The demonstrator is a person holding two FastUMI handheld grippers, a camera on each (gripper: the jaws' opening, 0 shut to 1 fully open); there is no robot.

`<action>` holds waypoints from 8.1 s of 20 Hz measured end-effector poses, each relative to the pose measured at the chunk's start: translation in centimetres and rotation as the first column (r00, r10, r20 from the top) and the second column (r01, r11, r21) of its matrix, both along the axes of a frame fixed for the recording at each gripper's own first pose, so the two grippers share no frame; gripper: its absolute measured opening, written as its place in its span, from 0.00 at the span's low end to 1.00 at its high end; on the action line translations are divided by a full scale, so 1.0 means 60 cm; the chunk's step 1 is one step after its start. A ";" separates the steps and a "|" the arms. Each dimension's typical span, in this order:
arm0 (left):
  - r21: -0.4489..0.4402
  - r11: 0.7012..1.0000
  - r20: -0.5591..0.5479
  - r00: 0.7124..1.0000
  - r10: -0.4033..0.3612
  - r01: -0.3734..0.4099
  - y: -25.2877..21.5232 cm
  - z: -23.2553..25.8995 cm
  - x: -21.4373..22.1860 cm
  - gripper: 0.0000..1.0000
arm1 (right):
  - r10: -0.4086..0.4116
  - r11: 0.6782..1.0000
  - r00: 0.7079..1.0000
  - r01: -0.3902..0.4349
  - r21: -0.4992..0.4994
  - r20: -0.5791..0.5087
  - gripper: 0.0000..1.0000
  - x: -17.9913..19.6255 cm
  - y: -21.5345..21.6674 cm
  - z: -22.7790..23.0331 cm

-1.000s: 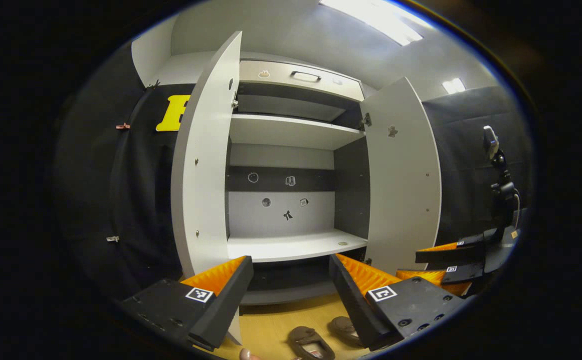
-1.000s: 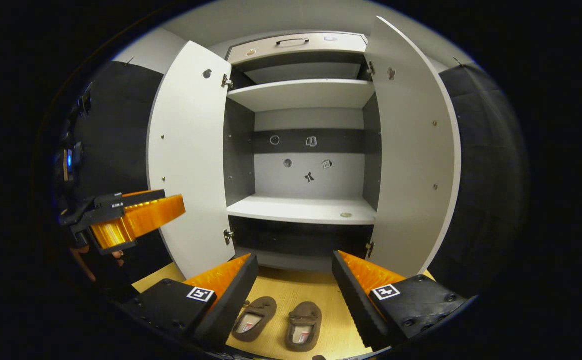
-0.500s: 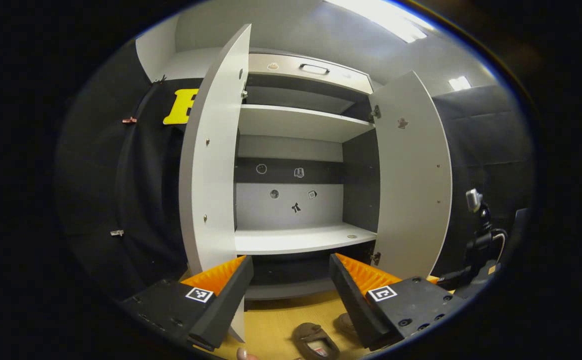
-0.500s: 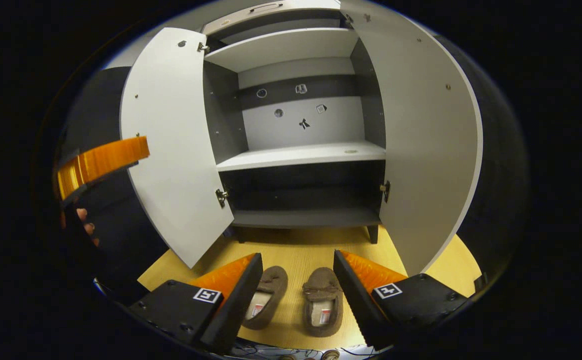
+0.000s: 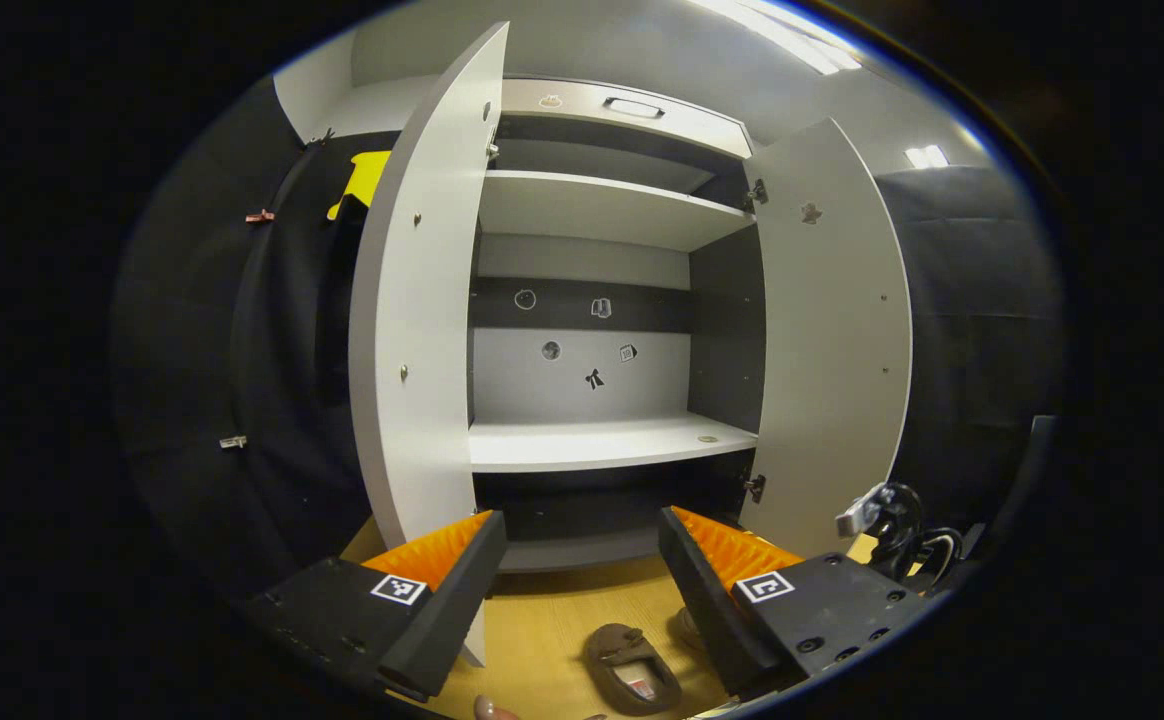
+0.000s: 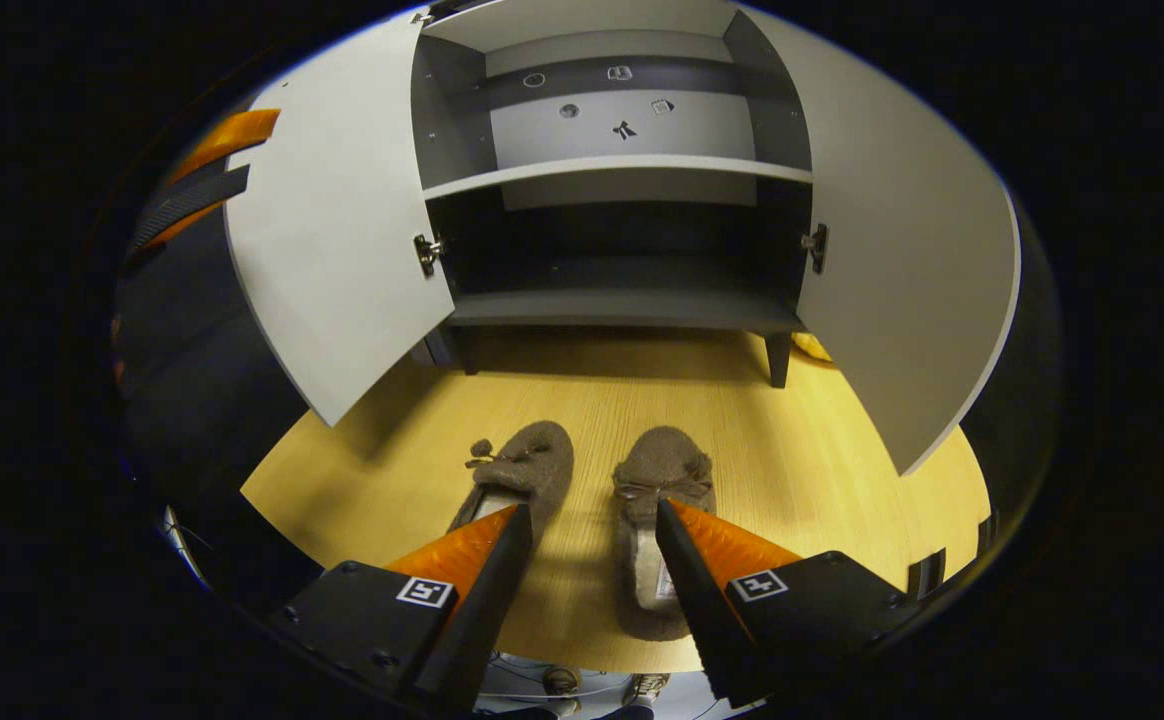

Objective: Grab one shoe with the right hand and put it into the shoe cabinet, grab the other shoe with the left hand and put it into the shoe cabinet; then close the right door with the right hand and the left door with the left hand.

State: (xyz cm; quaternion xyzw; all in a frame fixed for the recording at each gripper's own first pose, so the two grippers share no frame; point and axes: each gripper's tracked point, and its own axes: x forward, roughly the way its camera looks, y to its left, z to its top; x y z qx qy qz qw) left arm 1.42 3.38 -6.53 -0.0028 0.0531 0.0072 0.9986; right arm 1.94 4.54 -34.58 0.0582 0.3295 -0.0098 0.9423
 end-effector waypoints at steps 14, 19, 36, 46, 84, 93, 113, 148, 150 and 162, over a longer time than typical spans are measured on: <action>0.027 1.000 -0.111 0.994 -0.005 0.008 -0.017 -0.066 0.002 0.97 | -0.010 1.000 0.993 0.011 0.004 -0.117 0.58 0.048 -0.022 -0.142; 0.031 1.000 -0.131 0.991 0.001 0.003 -0.016 -0.079 0.005 0.96 | 0.003 1.000 0.991 -0.004 -0.008 -0.133 0.29 0.071 -0.025 -0.162; 0.042 0.999 -0.158 0.987 0.009 -0.003 -0.011 -0.098 0.012 0.97 | 0.027 0.998 0.989 -0.036 -0.060 -0.144 0.08 0.079 -0.041 -0.151; -0.066 0.989 -0.142 0.980 -0.137 0.129 -0.065 -0.096 0.006 0.97 | 0.027 0.996 0.996 -0.019 -0.085 0.087 0.08 0.083 -0.077 0.139; -0.051 0.983 -0.204 0.966 0.162 -0.176 -0.046 -0.102 0.009 0.96 | 0.062 0.984 0.977 -0.026 -0.174 0.203 0.75 0.674 -0.217 0.395; -0.063 0.996 -0.226 0.973 0.046 -0.061 -0.047 -0.148 0.005 0.96 | 0.088 0.986 0.842 0.002 -0.165 0.533 0.98 0.461 -0.195 0.597; -0.190 0.977 -0.514 0.858 -0.018 -0.093 -0.020 -0.558 0.028 0.72 | 0.135 0.983 0.719 -0.012 -0.182 0.681 0.98 0.055 -0.110 0.632; -0.039 0.994 -0.174 0.980 0.095 -0.103 0.024 -0.042 0.144 0.05 | 0.216 0.976 0.778 -0.168 -0.136 0.590 0.98 0.059 -0.124 0.567; -0.081 0.989 -0.116 0.987 0.112 -0.121 0.030 0.009 0.193 0.05 | 0.204 0.979 0.769 -0.168 -0.117 0.606 0.98 0.058 -0.125 0.577; -0.032 0.982 -0.106 0.977 0.183 -0.187 0.106 0.115 0.556 0.05 | 0.176 0.984 0.771 -0.117 -0.136 0.612 0.98 0.070 -0.166 0.589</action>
